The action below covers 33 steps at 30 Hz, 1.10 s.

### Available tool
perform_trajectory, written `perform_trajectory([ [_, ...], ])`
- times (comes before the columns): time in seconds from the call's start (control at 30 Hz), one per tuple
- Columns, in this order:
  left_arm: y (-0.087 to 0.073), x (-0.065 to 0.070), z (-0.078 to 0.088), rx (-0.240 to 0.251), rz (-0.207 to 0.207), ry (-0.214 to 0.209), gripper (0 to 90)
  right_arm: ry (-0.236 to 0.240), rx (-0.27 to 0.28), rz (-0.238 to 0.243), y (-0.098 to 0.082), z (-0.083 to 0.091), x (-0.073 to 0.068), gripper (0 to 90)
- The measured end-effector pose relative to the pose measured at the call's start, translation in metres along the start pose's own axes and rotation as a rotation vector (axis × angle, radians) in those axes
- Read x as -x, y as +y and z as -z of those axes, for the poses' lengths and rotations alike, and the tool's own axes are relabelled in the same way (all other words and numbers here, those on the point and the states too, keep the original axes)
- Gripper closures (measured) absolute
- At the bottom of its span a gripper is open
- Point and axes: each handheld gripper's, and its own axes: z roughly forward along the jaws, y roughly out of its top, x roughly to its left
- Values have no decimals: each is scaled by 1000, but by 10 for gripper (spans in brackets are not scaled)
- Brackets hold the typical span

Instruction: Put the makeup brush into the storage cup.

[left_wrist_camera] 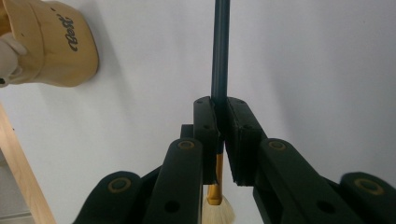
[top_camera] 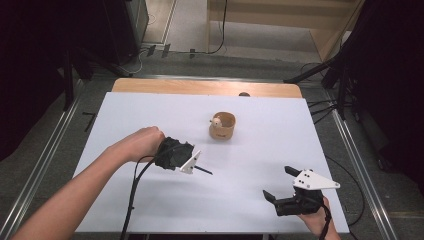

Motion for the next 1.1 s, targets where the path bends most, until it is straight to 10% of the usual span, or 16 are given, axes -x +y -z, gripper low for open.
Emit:
perform_trajectory([
  [1.1, 38, -24, -9, -56, -8, -15, 842, 121, -4, 114, 41, -36, -27, 144],
])
